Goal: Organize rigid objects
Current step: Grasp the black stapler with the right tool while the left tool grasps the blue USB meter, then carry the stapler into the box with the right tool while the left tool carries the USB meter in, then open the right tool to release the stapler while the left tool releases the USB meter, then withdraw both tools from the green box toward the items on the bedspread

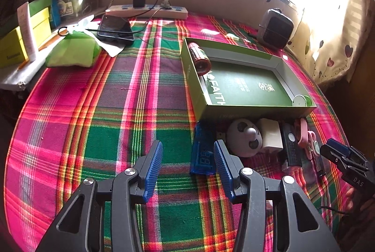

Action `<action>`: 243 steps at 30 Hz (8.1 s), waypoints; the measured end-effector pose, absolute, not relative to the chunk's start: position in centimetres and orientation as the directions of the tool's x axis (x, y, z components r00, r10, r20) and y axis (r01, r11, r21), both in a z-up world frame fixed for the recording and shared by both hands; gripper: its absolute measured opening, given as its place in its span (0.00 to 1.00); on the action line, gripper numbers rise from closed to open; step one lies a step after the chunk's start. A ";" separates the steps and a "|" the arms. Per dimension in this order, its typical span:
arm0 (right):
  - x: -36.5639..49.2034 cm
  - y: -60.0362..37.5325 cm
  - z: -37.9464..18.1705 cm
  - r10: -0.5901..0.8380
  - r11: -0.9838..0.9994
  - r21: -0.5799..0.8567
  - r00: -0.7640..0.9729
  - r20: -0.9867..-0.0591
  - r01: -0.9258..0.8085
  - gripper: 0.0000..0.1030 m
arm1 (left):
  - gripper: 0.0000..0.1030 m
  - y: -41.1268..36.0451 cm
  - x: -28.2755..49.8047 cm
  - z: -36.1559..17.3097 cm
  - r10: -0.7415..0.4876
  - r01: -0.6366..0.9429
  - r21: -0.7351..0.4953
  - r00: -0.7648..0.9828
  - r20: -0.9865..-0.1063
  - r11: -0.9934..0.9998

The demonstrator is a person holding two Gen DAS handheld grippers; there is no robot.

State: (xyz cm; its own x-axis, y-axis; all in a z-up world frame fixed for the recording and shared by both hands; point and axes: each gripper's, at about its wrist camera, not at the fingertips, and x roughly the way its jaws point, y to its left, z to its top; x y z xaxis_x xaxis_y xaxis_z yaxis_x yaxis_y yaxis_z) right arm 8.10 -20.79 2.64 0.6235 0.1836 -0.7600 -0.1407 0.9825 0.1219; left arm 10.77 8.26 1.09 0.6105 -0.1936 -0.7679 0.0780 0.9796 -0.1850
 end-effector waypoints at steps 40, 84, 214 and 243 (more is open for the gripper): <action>8.5 -20.4 1.1 0.076 0.992 -0.003 0.603 -0.794 -0.129 0.54 | 0.44 5.3 11.8 0.0 -0.052 0.087 0.002 0.614 -0.788 0.996; 8.1 -21.8 2.6 0.082 0.994 0.014 0.637 -0.766 -0.111 0.24 | 0.20 6.5 10.9 1.5 -0.071 0.043 -0.057 0.636 -0.768 0.997; 25.9 -17.0 2.5 0.177 0.969 0.034 0.589 -0.788 -0.246 0.38 | 0.27 0.0 25.5 1.8 -0.168 0.195 -0.061 0.595 -0.786 0.979; 21.5 -17.1 4.7 0.195 0.971 0.054 0.632 -0.750 -0.234 0.44 | 0.33 0.9 21.3 4.2 -0.149 0.165 -0.051 0.657 -0.739 0.985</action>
